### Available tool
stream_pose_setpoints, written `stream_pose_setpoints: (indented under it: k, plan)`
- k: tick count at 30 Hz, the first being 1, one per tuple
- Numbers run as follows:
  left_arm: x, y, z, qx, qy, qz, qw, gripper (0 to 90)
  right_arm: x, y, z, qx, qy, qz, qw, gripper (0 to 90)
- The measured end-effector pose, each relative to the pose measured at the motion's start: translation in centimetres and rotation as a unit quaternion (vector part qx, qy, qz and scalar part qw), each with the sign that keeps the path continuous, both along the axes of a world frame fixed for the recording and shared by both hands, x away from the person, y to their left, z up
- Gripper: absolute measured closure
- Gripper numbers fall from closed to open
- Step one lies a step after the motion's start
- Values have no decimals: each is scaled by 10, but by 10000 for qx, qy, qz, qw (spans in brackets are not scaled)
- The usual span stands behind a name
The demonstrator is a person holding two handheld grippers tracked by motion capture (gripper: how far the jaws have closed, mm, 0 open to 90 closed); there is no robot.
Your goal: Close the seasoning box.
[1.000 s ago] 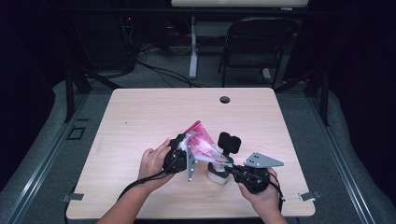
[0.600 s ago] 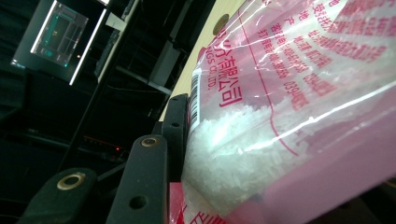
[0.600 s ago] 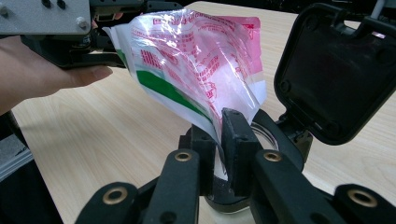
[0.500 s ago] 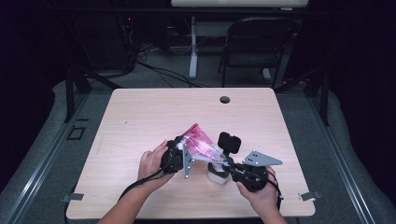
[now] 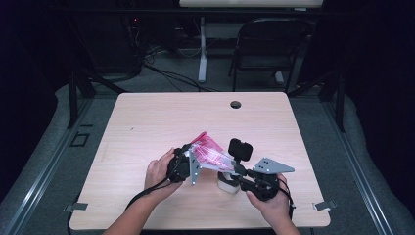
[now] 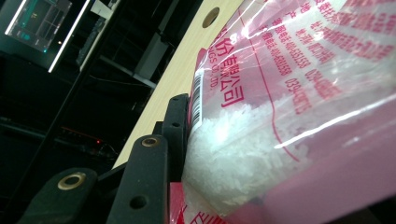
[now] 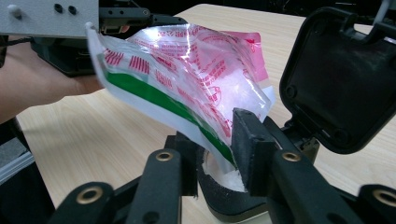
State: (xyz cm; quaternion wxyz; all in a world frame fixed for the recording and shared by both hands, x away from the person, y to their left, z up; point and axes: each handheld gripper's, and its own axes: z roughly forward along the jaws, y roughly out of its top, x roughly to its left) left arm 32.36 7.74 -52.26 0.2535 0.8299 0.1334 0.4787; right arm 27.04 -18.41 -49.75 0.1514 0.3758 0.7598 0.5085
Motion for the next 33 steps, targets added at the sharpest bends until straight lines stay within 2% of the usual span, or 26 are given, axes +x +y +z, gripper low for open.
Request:
stream_pose_setpoints:
  k: [1,8,21,28,33]
  plan:
    - [0,0,-1,-73,50,8,10000,676,0,0,0,6,-3,16,10000,694]
    - [1,0,-3,-85,123,-2,9999,677,1,1,-2,-35,-3,-5,10000,629]
    - [3,1,-5,-177,280,20,9994,677,3,0,-4,-47,17,-47,10000,586]
    - [6,5,-8,-366,584,38,9976,677,3,-1,-4,-6,-14,-98,10000,566]
    - [10,8,-13,-589,902,50,9942,678,5,-2,-5,-56,-50,-142,9999,546]
